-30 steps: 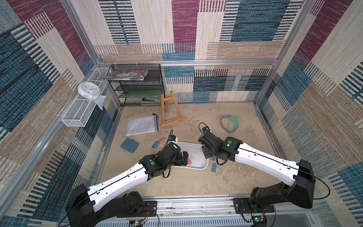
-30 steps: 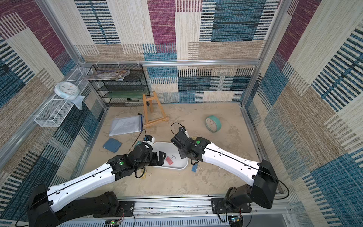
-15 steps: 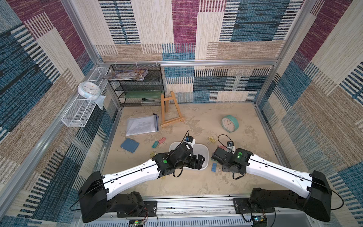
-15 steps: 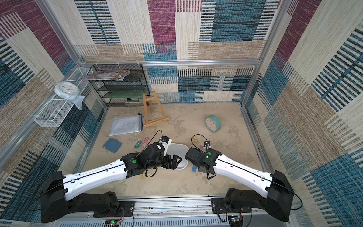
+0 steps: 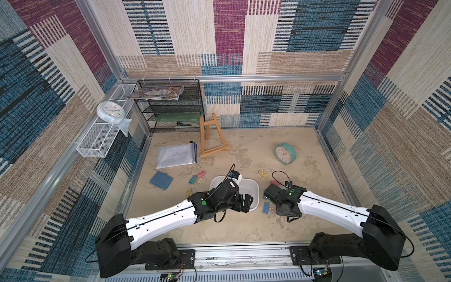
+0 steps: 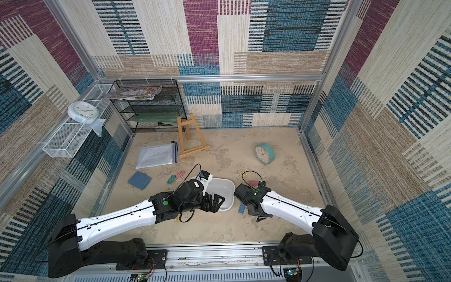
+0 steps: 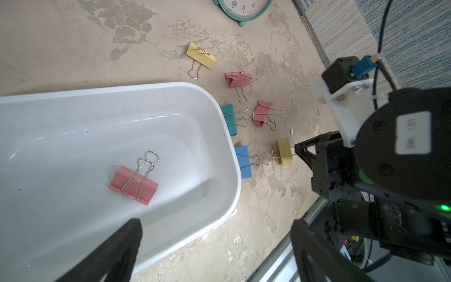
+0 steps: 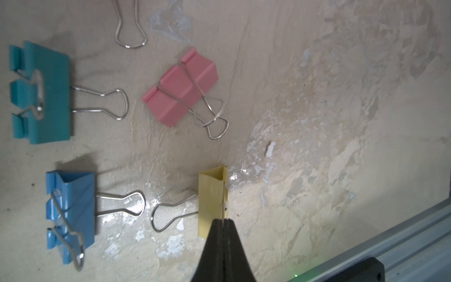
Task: Take out the binder clips from the storage box
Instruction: Place the binder clip at the center of the board, then pick up the binder clip from the storage box.
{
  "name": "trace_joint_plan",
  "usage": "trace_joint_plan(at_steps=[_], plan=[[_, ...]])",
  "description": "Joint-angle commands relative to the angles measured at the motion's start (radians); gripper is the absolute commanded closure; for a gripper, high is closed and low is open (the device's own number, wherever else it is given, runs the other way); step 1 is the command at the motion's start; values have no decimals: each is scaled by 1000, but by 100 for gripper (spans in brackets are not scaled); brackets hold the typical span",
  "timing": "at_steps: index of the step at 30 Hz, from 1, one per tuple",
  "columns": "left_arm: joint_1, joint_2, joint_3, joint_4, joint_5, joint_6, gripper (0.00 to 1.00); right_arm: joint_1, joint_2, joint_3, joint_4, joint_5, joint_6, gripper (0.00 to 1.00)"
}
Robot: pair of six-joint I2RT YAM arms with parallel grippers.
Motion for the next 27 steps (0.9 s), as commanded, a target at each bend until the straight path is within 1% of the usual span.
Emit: trace_joint_plan(at_steps=[1,2,4,7,9,14,17,20,22,27], plan=[[1,-5,1,-1,-32,1,1,-5,31,11,23,4,-19,96],[1,-5,3,-1,-29,3,1,-6,40,15,18,9,-17,94],[1,1,8,-2,-27,5,1,-8,55,26,6,21,-15,87],[1,5,16,-11,-39,7,1,-8,58,60,-35,41,5,85],[1,2,18,-18,-61,8,1,-8,37,79,-35,41,-12,81],[1,7,27,-37,-74,10,1,-8,-29,137,-18,48,-68,78],[0,9,25,-47,-91,2,1,-8,-56,181,34,21,-139,78],[1,-8,21,-72,-141,-9,1,-7,-74,213,160,-87,-265,77],[1,-27,18,-93,-179,-14,1,-8,-81,226,255,-188,-335,76],[7,-102,-14,-161,-307,-54,1,-8,-74,203,501,-428,-404,72]])
